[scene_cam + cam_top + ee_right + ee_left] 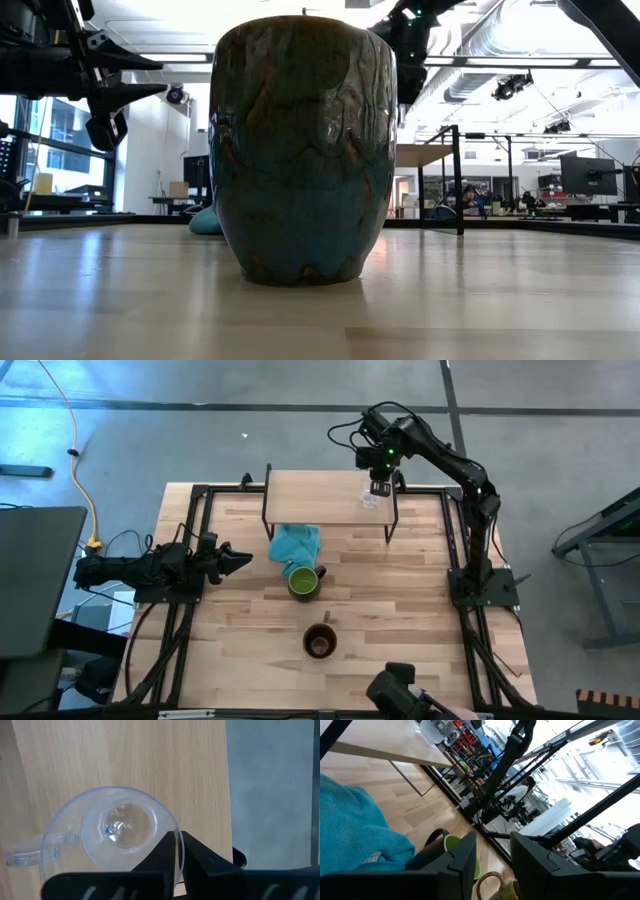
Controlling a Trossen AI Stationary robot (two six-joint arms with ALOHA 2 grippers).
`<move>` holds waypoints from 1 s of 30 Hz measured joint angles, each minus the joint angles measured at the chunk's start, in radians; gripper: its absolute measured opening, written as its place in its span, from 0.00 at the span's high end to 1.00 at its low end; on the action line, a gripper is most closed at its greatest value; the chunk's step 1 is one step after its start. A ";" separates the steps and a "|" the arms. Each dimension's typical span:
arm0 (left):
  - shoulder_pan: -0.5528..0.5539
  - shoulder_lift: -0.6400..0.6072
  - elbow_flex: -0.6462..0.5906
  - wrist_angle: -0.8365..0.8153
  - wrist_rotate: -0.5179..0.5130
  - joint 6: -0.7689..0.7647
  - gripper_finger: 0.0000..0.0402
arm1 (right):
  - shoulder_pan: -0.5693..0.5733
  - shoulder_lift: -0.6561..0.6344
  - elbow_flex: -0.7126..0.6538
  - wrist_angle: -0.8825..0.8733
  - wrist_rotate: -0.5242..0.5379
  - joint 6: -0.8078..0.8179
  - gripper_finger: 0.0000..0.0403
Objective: Stack small to large cups/mugs on shelf
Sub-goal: Put the transparent mug on the shelf
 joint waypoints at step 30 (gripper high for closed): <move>0.000 0.000 0.000 0.003 -0.016 0.000 0.74 | 0.014 0.000 0.000 0.057 -0.009 -0.032 0.98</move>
